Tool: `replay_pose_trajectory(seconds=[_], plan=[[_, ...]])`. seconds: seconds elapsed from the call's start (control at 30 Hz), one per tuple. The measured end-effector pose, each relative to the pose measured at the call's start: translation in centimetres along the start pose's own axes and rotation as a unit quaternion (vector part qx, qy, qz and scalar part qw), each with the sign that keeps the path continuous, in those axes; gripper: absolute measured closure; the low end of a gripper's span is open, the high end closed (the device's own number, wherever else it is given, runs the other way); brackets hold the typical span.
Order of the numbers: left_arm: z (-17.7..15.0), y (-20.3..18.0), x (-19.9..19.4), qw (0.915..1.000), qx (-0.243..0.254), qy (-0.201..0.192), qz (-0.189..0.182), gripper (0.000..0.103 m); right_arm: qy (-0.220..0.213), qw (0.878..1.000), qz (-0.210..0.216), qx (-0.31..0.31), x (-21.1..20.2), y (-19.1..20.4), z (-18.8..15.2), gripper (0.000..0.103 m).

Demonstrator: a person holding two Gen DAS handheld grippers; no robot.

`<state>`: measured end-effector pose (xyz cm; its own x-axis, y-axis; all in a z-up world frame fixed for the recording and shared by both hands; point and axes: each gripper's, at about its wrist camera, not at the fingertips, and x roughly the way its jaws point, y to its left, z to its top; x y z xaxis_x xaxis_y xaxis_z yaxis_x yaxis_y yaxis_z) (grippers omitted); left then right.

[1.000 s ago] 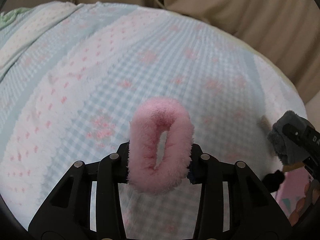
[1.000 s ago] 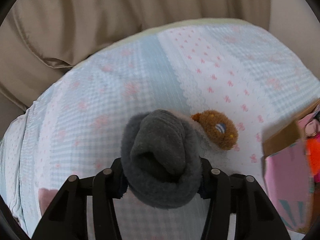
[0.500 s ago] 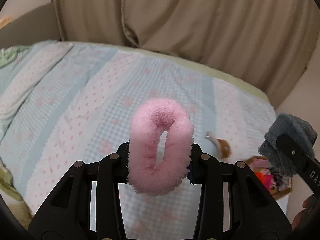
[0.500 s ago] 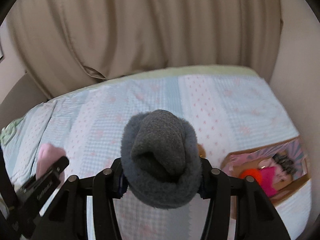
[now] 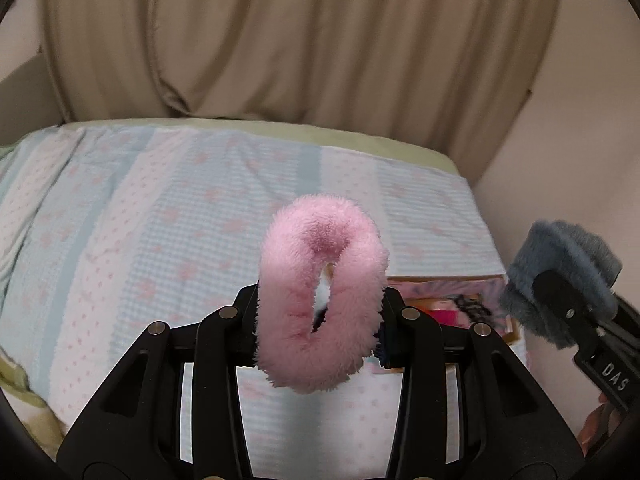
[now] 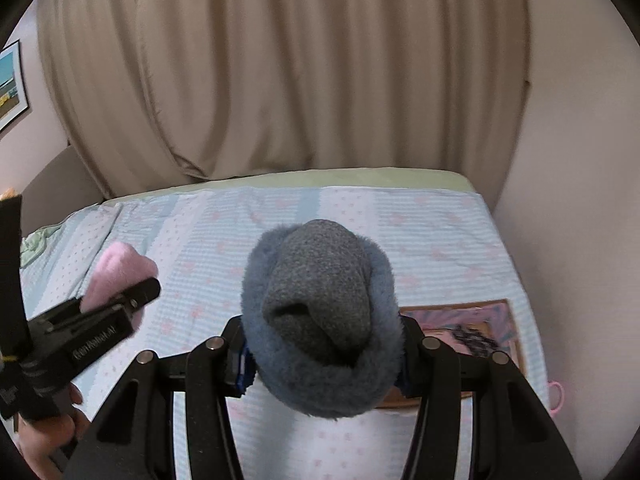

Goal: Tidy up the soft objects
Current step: 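Carry the pink scrunchie and grey sock over the box with both tools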

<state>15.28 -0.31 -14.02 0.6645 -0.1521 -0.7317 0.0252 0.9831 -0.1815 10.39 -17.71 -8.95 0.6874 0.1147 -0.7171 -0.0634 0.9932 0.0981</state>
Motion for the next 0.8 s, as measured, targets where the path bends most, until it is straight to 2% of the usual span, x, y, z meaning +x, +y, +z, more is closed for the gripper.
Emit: replay_pose_trajectory(seconds=[0.2,0.3,0.53,0.8], plan=[[0.3,-7.3,1.5,0.9995,0.026,0.003,-0.019,0.067,0.009,0.999,-0.003,0.031,-0.5,-6.4,-0.3,0.055],[0.2,-10.7,3.1,0.9988,0.038,0.014,-0.027,0.067,0.025,0.997,0.002,0.073,0.1,-10.2,-0.3,0.055],[-1.7,-17.7,9.6,0.9932,0.069,0.083,-0.044,0.067,0.08,0.989,-0.013,0.125,3.2,-18.7,-1.5,0.055],[-4.2,-22.4,17.3,0.979,0.109,0.167,-0.042,0.067,0.146,0.978,-0.02,0.15,8.2,-24.5,-4.1,0.055]])
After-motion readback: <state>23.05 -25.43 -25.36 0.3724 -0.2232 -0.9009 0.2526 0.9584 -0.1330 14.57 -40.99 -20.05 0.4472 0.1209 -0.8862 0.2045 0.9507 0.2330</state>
